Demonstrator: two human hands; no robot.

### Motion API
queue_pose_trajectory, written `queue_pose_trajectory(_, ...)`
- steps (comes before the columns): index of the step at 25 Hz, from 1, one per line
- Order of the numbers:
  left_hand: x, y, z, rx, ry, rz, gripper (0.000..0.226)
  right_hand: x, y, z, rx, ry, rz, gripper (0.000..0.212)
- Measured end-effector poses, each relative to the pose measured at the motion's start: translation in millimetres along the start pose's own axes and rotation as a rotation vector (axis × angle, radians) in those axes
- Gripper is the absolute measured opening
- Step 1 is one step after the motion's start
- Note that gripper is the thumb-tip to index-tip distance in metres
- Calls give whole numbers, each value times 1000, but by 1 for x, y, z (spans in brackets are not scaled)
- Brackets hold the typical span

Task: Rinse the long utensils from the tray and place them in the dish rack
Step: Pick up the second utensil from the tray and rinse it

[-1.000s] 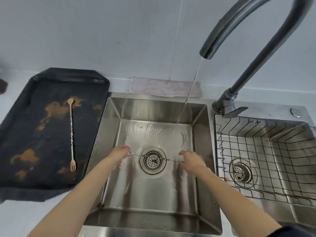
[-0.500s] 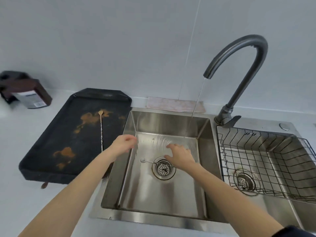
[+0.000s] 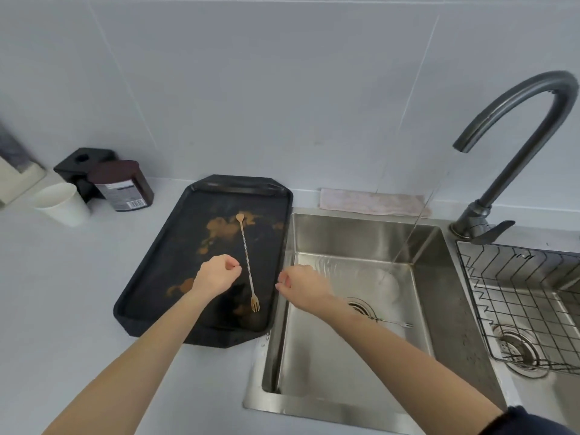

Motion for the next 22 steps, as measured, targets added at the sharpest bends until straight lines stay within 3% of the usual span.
queue_pose_trajectory(9, -5, -59, -14, -8, -165, -17, 29, 33, -56, -40, -5, 326, 18, 37)
queue_pose_trajectory(14, -7, -75, -27, 47, -280, 20, 34, 32, -65, -52, 11, 349, -12, 31)
queue_pose_trajectory(18, -8, -79, -28, 101, -202, 71, 29, 34, -65, -53, -11, 272, -15, 24)
queue_pose_trajectory(22, -5, -78, -24, 152, 25, 125, 21, 34, -62, -49, -46, 195, 7, 21)
Point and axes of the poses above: each hand's wrist, its own y-axis away from the middle knuckle, its own z-axis out of the back of the hand, x = y × z, the point moved 7 cm from there along -y, towards the middle knuckle, and after that the axes turned 2 degrees about z, right-handed, at the moved point
